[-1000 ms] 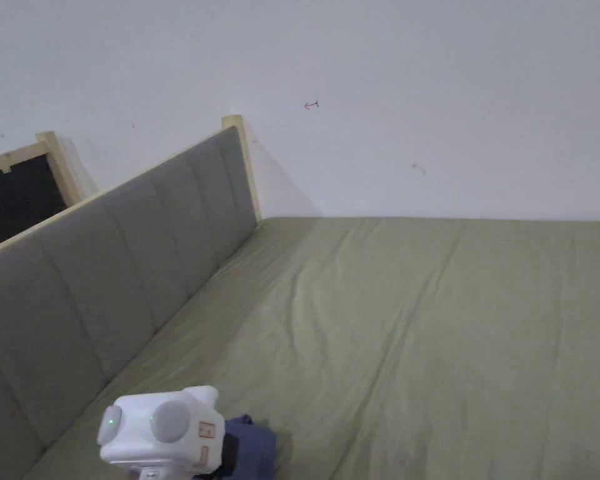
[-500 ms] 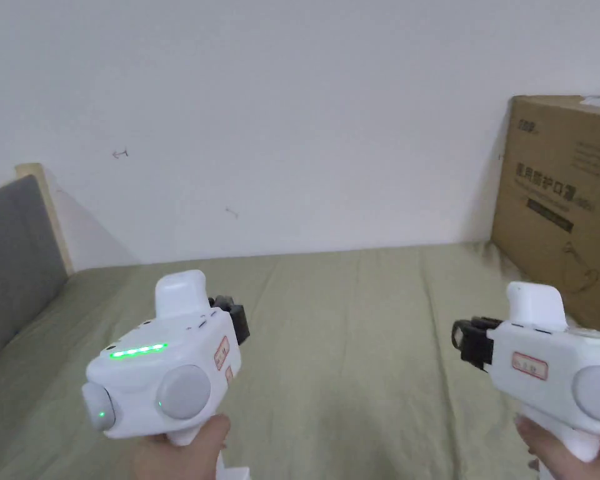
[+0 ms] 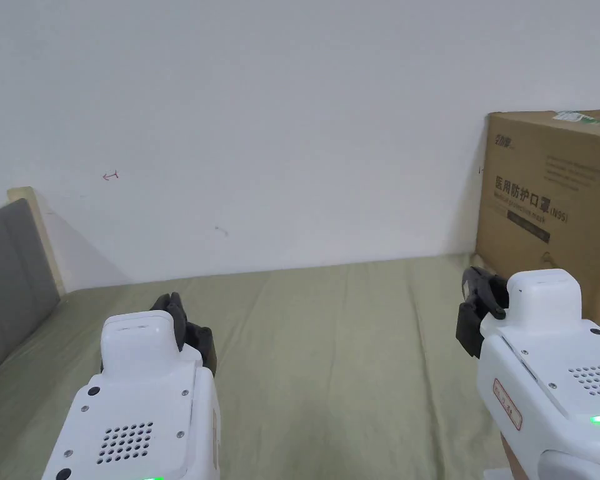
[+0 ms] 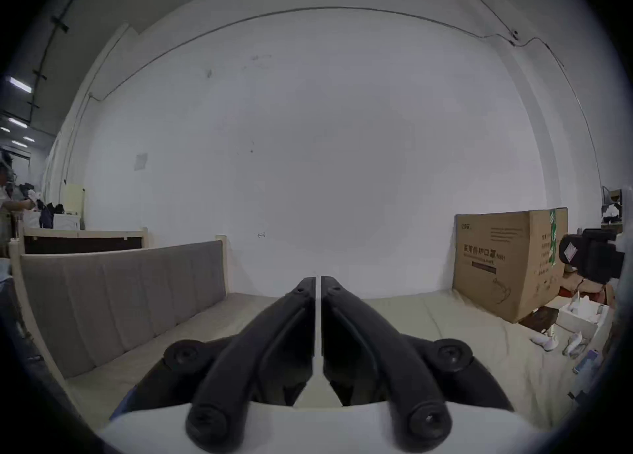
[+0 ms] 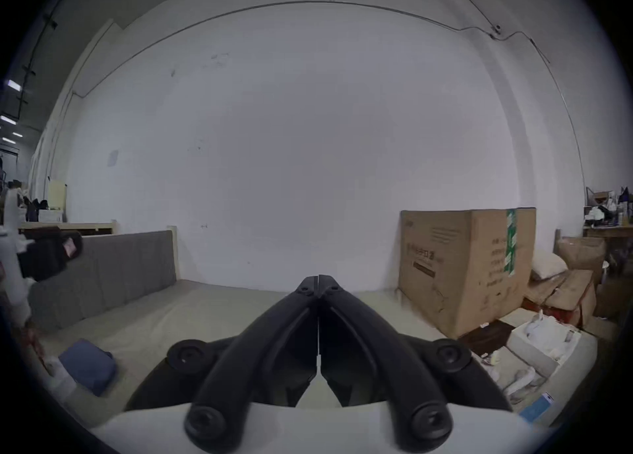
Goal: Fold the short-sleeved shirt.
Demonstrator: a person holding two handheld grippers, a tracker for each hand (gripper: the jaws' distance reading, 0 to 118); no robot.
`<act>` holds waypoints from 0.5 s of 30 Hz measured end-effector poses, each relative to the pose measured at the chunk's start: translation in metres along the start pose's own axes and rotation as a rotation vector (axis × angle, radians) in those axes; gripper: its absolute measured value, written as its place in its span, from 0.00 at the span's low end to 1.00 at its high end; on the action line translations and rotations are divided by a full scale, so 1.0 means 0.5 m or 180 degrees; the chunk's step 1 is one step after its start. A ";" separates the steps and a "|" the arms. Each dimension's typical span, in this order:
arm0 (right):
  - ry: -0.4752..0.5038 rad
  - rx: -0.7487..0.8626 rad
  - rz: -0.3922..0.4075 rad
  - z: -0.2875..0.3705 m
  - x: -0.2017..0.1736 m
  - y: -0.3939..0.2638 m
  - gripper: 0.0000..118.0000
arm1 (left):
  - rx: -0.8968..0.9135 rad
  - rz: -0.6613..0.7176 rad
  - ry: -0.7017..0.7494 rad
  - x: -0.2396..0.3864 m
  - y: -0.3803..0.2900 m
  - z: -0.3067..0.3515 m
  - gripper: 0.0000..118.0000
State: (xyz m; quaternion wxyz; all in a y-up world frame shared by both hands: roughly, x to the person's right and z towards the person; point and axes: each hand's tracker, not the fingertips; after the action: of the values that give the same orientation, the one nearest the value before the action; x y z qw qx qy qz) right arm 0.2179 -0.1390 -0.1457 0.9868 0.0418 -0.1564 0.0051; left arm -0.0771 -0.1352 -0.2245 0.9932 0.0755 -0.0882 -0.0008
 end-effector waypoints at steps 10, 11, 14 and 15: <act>-0.0119 -0.0114 0.0049 0.008 -0.018 -0.008 0.98 | -0.0105 0.0085 0.0032 -0.013 0.029 -0.002 1.00; -0.0132 -0.0097 0.0121 0.010 -0.023 -0.005 0.98 | -0.0108 0.0032 0.0017 -0.014 0.032 -0.004 1.00; -0.0128 -0.0049 0.0169 0.015 -0.032 0.006 0.99 | -0.0138 -0.0030 -0.0014 -0.010 0.025 -0.005 1.00; -0.0117 -0.0034 0.0172 0.017 -0.035 0.007 0.99 | -0.0157 -0.0006 -0.0057 -0.012 0.028 -0.006 1.00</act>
State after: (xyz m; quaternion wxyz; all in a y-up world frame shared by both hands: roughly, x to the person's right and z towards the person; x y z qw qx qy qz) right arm 0.1987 -0.1361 -0.1429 0.9835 0.0324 -0.1756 0.0302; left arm -0.0826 -0.1210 -0.2264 0.9940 0.0510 -0.0970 -0.0046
